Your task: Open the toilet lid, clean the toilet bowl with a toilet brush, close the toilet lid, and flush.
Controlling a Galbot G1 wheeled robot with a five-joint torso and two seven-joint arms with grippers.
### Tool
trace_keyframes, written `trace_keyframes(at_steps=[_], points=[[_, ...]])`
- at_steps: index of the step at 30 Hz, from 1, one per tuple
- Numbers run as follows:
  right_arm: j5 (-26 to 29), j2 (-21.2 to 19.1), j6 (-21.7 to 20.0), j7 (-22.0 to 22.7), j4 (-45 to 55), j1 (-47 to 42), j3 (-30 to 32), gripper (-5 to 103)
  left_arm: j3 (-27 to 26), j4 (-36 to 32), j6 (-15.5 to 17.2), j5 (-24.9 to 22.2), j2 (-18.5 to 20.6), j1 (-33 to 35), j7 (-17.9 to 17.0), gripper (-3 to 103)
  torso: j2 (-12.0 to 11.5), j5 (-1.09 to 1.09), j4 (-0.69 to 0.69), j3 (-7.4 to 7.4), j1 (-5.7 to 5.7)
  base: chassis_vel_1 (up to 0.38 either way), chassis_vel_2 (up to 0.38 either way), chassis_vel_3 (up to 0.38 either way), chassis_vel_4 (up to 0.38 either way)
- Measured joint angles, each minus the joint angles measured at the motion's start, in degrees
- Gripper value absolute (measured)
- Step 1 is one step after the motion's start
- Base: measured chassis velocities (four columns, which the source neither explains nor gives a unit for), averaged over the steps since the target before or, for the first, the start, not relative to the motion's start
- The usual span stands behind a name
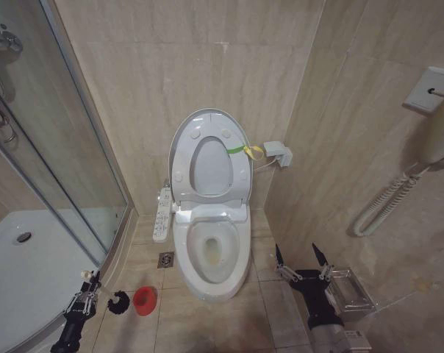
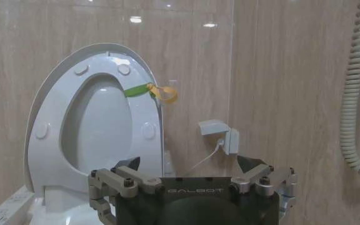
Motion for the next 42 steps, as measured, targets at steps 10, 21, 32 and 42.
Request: trace_keyframes(at_steps=[10, 21, 32, 42], points=[[0.00, 0.00, 0.00, 0.00, 0.00, 0.00, 0.00, 100, 2.65, 11.39, 0.00, -3.63, 2.45, -9.53, 5.62, 18, 0.00, 0.02, 0.00, 0.00, 0.00, 0.000, 0.000, 0.000, 0.000], [0.00, 0.00, 0.00, 0.00, 0.00, 0.00, 0.00, 100, 4.62, 20.33, 0.01, 1.36, 2.50, -19.64, 3.83, 18, 0.00, 0.02, 0.00, 0.00, 0.00, 0.000, 0.000, 0.000, 0.000], [0.00, 0.00, 0.00, 0.00, 0.00, 0.00, 0.00, 100, 5.55, 23.98, 0.04, 3.36, 0.49, -21.61, 4.51, 18, 0.00, 0.01, 0.00, 0.00, 0.00, 0.000, 0.000, 0.000, 0.000], [0.00, 0.00, 0.00, 0.00, 0.00, 0.00, 0.00, 100, 4.21, 28.42, 0.06, 3.97, 0.76, -21.39, 6.32, 18, 0.00, 0.02, 0.01, 0.00, 0.00, 0.000, 0.000, 0.000, 0.000]])
